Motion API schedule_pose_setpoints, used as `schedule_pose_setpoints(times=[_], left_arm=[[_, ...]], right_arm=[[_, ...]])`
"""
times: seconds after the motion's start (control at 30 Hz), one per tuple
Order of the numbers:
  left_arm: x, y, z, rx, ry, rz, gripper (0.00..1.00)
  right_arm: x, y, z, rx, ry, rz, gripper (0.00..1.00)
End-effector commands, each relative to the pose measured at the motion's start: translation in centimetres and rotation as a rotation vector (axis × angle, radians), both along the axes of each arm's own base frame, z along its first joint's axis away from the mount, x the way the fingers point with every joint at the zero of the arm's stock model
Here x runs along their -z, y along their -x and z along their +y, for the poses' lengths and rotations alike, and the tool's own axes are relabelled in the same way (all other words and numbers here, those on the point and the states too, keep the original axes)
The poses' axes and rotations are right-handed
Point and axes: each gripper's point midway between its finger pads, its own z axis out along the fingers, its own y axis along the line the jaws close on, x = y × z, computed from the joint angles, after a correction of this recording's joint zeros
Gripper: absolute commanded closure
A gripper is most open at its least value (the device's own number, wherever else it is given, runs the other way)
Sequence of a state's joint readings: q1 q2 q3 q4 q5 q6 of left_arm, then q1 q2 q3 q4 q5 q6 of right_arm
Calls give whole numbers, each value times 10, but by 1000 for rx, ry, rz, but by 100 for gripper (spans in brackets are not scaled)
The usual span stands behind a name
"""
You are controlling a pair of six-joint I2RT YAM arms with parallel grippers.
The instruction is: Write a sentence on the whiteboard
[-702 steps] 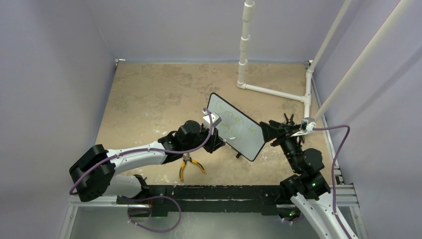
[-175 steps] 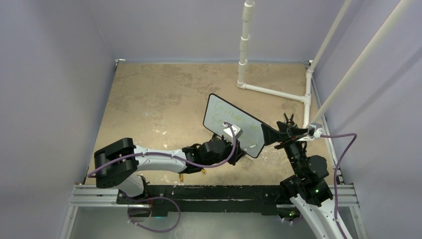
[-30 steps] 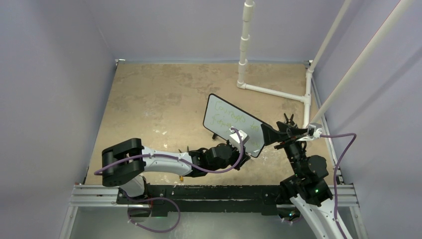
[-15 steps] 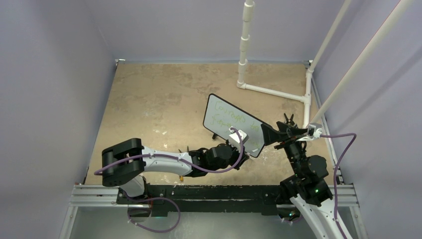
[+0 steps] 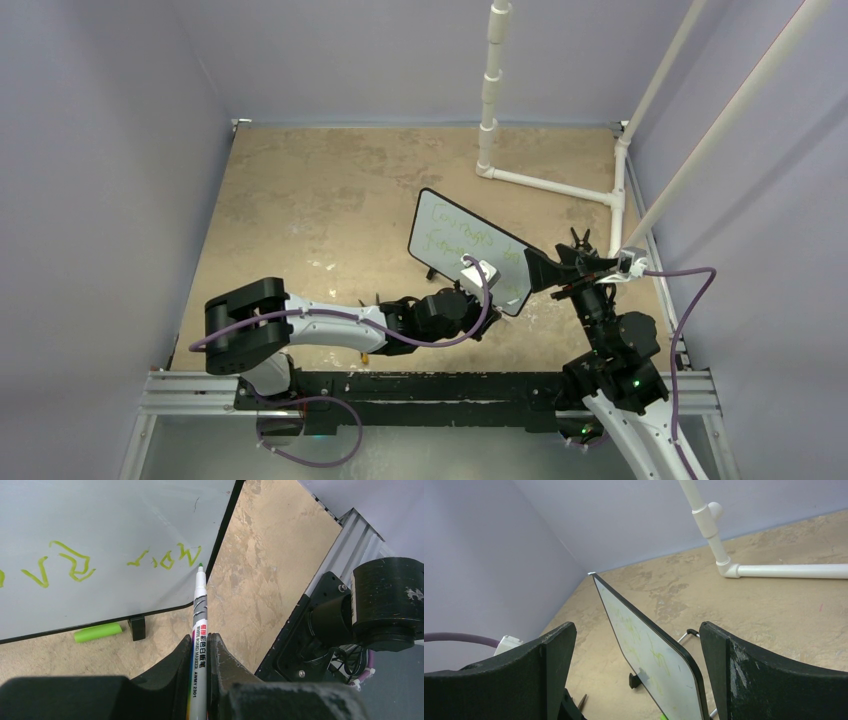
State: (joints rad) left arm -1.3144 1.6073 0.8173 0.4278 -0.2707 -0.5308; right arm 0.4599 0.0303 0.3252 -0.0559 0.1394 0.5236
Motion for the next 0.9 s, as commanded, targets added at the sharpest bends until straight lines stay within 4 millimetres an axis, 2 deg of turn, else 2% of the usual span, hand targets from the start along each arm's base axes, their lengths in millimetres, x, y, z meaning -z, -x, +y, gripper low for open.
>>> schedule_pose_setpoints(times=[0.0, 0.87], left_arm=[[-17, -5, -11, -16, 42, -23, 100], [-14, -9, -7, -51, 27, -14, 100]], right_arm=[[-5, 2, -1, 3, -13, -19, 4], [-5, 2, -2, 4, -14, -21, 4]])
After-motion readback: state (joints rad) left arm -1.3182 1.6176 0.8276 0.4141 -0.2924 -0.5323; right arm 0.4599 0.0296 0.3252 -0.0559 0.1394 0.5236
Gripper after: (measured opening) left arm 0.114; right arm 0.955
